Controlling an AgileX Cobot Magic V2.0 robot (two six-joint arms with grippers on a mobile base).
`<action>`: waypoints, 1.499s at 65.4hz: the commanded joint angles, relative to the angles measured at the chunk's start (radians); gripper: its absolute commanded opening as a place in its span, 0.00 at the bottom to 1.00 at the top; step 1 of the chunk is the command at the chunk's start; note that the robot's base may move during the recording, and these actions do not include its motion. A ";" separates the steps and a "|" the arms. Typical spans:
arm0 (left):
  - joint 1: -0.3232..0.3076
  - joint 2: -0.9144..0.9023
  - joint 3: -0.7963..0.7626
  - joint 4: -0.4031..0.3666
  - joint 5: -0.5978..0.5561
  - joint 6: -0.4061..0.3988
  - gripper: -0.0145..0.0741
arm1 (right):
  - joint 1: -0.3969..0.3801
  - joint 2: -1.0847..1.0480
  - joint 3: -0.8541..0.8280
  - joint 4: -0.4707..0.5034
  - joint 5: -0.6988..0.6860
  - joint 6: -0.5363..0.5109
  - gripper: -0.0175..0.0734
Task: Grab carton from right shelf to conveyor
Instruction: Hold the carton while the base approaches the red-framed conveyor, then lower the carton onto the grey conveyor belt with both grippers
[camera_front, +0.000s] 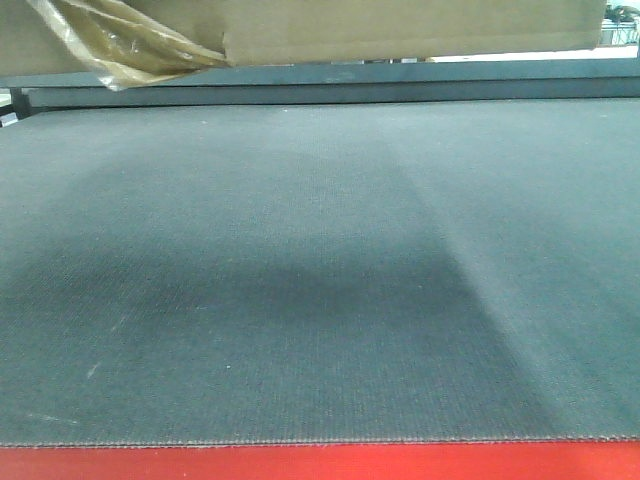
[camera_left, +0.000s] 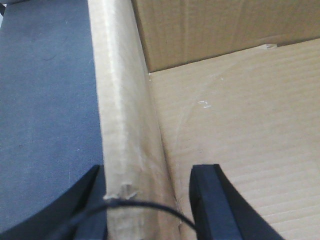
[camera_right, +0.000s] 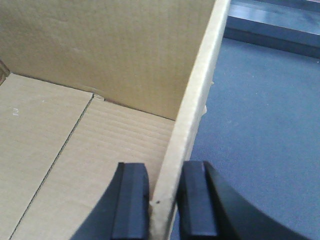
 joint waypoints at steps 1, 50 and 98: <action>-0.005 -0.011 -0.007 0.028 -0.024 0.034 0.14 | -0.001 -0.013 -0.010 -0.008 -0.046 -0.023 0.13; -0.005 -0.011 -0.007 0.028 -0.024 0.034 0.14 | -0.001 -0.013 -0.010 -0.008 -0.046 -0.023 0.13; 0.087 0.290 -0.005 -0.123 -0.129 0.034 0.14 | -0.118 0.270 -0.010 0.001 0.017 -0.005 0.13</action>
